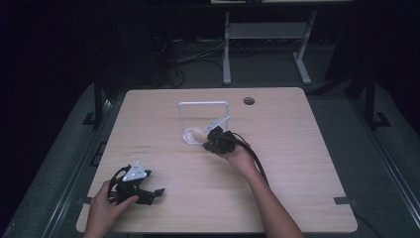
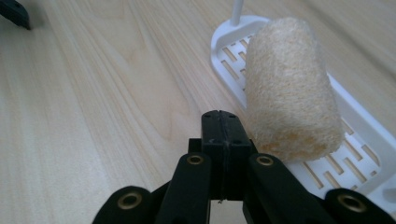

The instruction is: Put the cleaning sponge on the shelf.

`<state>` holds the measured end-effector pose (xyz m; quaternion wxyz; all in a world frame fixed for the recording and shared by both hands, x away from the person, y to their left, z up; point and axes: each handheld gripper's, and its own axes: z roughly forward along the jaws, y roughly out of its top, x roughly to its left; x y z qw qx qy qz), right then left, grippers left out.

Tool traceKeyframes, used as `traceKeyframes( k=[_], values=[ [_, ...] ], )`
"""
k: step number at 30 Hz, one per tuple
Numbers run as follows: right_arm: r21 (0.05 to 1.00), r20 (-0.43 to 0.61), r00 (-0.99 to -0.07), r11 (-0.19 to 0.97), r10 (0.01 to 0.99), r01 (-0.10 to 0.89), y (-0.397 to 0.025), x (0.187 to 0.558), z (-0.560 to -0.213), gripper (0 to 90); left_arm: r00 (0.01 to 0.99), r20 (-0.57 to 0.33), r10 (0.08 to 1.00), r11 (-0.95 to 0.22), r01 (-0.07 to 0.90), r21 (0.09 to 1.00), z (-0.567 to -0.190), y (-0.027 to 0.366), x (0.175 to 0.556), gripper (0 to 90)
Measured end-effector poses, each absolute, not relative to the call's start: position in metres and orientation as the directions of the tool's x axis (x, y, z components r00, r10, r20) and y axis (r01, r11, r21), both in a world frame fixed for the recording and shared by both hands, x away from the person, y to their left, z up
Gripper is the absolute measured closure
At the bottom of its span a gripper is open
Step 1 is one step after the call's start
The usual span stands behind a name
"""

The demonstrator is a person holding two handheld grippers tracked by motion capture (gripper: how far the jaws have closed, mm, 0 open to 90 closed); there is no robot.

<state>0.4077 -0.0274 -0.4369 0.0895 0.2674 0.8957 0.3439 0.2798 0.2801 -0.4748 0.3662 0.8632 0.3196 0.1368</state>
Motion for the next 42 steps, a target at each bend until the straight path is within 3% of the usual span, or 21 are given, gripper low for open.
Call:
traceKeyframes(
  k=[42],
  values=[
    [0.642,0.014,-0.764,0.58,0.645,0.501,-0.054,0.427,-0.453,89.5,0.758,0.001,0.652,-0.527,0.452,0.72,-0.475,0.28,0.28,12.9]
  ],
)
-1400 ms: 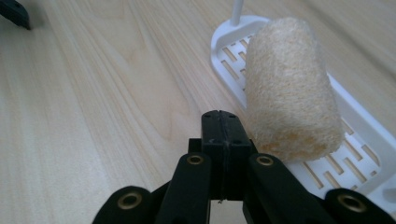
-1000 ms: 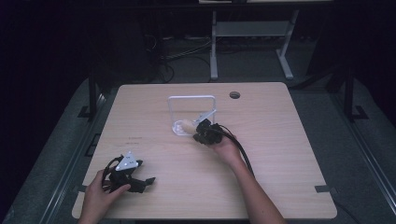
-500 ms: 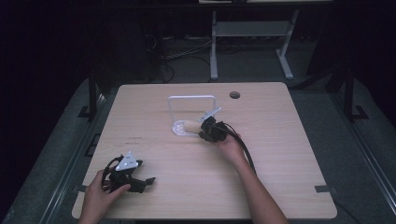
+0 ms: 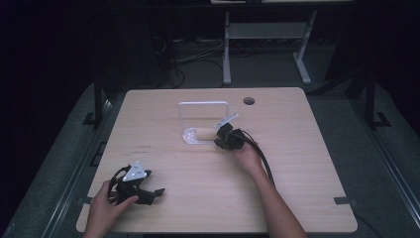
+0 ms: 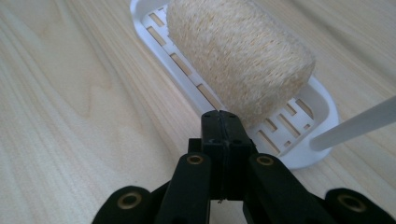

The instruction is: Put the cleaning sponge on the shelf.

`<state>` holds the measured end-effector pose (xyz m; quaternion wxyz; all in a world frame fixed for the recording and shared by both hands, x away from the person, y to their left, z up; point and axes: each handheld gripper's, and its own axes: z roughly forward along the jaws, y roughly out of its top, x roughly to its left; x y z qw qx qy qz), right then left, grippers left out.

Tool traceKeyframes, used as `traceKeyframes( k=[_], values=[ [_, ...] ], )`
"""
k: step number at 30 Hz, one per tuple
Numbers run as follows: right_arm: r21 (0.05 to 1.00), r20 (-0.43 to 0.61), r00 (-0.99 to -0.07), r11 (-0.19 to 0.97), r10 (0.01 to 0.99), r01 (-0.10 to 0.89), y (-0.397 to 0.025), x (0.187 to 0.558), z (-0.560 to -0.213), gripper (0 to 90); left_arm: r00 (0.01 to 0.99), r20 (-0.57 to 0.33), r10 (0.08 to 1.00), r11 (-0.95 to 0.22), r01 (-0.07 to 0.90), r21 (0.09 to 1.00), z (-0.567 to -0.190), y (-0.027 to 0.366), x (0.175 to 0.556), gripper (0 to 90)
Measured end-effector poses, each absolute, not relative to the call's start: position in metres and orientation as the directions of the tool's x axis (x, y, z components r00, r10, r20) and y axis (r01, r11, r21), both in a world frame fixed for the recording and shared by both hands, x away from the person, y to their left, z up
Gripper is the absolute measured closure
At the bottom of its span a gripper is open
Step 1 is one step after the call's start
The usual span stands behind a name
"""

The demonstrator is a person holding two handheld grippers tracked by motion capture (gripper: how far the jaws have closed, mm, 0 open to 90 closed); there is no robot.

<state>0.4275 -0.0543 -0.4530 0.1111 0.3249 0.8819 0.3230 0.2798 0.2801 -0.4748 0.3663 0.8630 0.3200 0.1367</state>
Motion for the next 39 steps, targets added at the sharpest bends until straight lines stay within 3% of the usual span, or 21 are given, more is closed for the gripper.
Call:
traceKeyframes(
  k=[15,30,33,39],
  values=[
    [0.671,0.023,-0.775,0.565,0.631,0.481,-0.063,0.413,-0.443,83.9,0.758,0.002,0.652,-0.527,0.451,0.72,-0.475,0.28,0.28,12.9],
    [0.683,0.033,-0.748,0.531,0.662,0.501,-0.089,0.395,-0.438,41.6,0.755,0.0,0.656,-0.524,0.456,0.719,-0.475,0.28,0.28,12.9],
    [0.687,0.024,-0.739,0.526,0.673,0.501,-0.097,0.388,-0.437,36.4,0.755,0.0,0.656,-0.524,0.456,0.72,-0.475,0.28,0.28,12.9],
    [0.701,0.038,-0.728,0.501,0.685,0.507,-0.115,0.377,-0.434,34.3,0.754,-0.001,0.657,-0.522,0.456,0.721,-0.475,0.28,0.28,12.9]
  ],
)
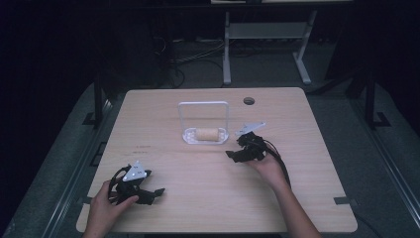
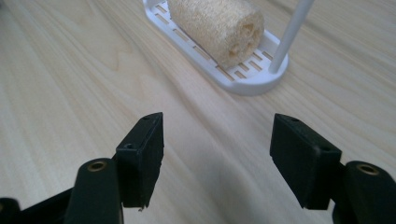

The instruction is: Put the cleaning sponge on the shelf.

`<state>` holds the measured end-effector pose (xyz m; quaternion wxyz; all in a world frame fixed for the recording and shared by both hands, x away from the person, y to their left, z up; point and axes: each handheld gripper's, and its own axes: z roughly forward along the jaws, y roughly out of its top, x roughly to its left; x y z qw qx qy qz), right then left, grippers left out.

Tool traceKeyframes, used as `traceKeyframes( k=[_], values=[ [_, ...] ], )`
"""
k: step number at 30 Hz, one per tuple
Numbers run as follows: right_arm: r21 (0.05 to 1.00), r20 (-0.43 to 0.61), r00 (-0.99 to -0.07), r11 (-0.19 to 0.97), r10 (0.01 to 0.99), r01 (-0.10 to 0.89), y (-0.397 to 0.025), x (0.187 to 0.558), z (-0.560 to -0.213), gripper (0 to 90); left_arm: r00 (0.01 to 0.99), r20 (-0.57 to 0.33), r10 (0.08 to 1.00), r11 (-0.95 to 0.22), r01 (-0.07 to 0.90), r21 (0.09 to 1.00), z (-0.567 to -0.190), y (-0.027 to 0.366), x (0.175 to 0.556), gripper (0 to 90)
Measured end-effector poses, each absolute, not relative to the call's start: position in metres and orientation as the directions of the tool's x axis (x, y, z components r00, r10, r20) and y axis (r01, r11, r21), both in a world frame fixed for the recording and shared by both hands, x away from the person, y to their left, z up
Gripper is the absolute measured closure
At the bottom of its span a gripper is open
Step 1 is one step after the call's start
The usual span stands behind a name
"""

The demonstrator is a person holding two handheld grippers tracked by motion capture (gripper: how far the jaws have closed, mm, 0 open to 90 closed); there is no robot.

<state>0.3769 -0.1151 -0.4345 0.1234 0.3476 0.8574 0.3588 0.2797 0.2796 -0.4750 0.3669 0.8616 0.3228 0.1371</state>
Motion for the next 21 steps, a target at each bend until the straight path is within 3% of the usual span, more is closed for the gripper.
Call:
traceKeyframes(
  k=[21],
  values=[
    [0.747,0.03,-0.701,0.45,0.712,0.49,-0.164,0.32,-0.439,13.8,0.756,0.004,0.654,-0.527,0.452,0.719,-0.475,0.28,0.28,12.9]
  ],
)
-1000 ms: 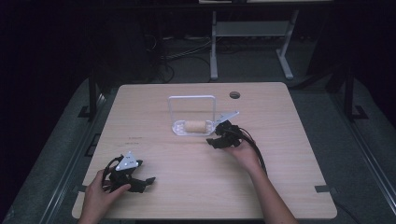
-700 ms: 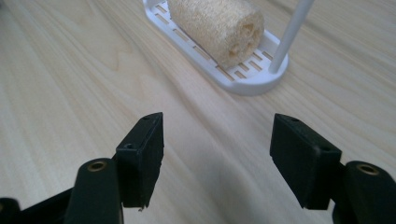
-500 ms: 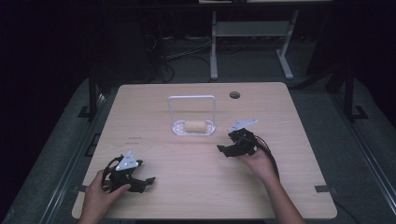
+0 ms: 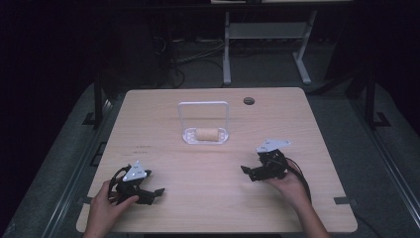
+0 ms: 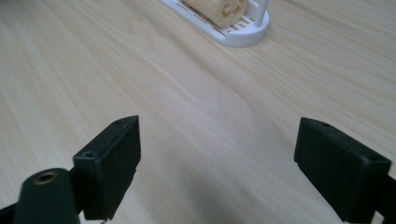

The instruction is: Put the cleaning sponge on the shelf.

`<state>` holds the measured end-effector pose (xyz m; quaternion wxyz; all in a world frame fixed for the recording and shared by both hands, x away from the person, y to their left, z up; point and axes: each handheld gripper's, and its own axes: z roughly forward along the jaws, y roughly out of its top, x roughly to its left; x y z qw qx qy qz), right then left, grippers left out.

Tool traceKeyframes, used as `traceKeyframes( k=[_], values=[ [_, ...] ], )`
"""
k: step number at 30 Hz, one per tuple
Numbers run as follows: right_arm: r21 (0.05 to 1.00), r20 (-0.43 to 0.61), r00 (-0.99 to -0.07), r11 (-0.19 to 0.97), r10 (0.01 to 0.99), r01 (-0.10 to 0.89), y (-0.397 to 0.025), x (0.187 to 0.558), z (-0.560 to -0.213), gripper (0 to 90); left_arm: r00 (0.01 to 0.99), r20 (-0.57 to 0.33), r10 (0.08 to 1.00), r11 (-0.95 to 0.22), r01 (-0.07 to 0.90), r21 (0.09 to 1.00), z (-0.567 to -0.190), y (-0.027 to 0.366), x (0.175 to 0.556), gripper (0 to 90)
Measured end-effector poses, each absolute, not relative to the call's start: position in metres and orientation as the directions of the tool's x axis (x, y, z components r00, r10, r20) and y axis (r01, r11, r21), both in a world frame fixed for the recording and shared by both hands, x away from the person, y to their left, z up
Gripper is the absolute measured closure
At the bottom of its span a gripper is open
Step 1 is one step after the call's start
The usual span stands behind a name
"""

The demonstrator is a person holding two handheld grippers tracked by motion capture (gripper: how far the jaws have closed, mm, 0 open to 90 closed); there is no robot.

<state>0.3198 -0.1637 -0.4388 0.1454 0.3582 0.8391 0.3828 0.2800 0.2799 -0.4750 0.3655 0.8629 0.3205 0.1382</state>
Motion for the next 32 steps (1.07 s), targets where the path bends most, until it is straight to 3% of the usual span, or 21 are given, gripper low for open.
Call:
traceKeyframes(
  k=[17,32],
  values=[
    [0.736,0.011,-0.647,0.432,0.763,0.522,-0.199,0.278,-0.466,8.5,0.757,0.004,0.654,-0.528,0.452,0.719,-0.475,0.28,0.28,12.9],
    [0.712,0.036,-0.623,0.418,0.782,0.565,-0.205,0.275,-0.482,6.3,0.756,0.004,0.654,-0.528,0.452,0.719,-0.475,0.28,0.28,12.9]
  ],
)
